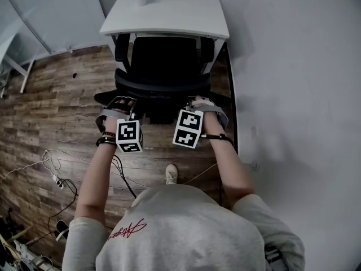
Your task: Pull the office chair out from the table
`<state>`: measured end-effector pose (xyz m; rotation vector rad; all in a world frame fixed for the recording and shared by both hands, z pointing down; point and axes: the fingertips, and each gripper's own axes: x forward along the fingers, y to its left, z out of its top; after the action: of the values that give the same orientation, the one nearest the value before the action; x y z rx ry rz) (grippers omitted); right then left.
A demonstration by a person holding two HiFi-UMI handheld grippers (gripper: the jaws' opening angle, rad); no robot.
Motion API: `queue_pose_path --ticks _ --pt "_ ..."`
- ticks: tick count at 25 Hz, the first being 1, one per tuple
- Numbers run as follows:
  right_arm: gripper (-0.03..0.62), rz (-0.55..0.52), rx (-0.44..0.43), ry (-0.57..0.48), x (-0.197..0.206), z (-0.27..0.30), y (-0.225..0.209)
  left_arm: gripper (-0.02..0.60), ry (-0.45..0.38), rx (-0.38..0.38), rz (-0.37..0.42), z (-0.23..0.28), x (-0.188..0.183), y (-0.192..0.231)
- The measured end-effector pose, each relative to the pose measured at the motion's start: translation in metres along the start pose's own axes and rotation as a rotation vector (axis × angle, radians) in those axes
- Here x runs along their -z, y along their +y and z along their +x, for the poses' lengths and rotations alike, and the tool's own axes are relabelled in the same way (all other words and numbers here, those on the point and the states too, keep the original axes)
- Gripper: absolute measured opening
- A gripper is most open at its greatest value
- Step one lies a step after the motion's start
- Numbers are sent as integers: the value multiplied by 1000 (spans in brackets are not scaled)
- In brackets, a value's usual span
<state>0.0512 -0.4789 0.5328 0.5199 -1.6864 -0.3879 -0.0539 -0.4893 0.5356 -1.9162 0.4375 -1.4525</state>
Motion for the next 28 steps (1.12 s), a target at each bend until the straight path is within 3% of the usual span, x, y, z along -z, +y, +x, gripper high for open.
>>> queue_pose_path --ticks 28 --pt "109 15 -2 14 -10 -24 39 92 -7 2 12 -30 -2 -32"
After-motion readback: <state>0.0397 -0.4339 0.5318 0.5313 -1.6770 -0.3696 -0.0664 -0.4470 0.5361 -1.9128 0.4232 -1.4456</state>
